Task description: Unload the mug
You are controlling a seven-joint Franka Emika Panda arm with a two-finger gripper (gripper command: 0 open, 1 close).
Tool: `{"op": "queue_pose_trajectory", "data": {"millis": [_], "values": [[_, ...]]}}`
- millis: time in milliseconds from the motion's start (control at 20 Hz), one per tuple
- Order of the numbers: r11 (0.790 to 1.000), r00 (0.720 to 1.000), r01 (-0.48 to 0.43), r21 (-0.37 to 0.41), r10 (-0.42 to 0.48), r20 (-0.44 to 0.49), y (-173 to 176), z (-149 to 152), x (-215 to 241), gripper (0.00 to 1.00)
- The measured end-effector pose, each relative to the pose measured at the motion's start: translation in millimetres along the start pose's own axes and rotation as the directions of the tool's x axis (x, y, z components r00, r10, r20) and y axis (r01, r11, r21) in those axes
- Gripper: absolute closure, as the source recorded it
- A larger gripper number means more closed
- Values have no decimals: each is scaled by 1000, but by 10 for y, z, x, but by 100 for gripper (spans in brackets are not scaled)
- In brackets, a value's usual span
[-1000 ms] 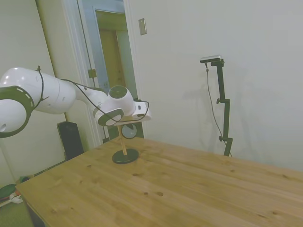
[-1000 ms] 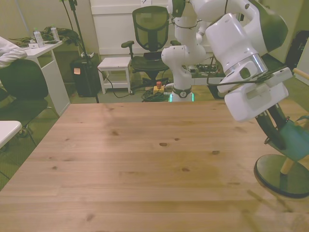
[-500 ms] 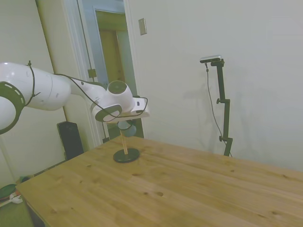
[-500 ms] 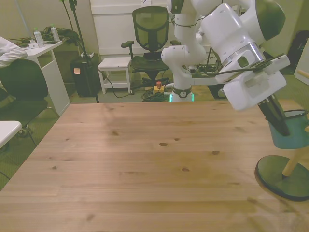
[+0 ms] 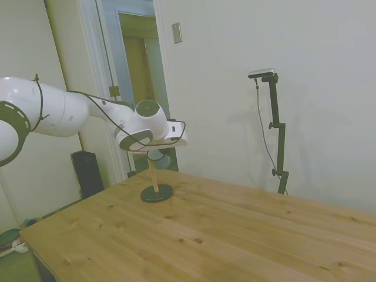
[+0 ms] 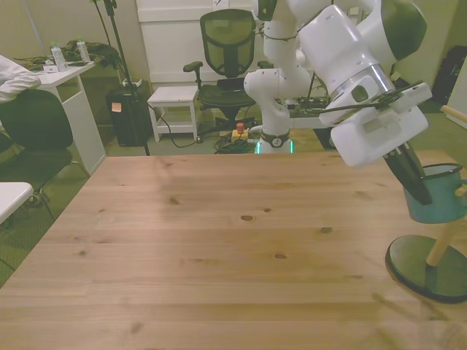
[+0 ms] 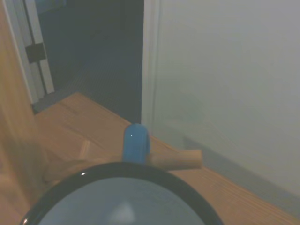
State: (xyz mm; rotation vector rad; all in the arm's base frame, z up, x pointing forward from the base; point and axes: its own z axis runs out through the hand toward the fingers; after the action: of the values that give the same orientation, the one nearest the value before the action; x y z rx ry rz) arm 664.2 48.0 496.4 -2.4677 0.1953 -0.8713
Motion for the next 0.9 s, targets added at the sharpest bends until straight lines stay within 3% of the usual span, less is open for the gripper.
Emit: {"op": "queue_pose_trajectory", "data": {"millis": [500, 900], "values": [[993, 991, -121, -15, 120, -54, 308, -245, 334, 100], [982, 978, -189, -27, 186, -90, 637, -424, 302, 100]]}}
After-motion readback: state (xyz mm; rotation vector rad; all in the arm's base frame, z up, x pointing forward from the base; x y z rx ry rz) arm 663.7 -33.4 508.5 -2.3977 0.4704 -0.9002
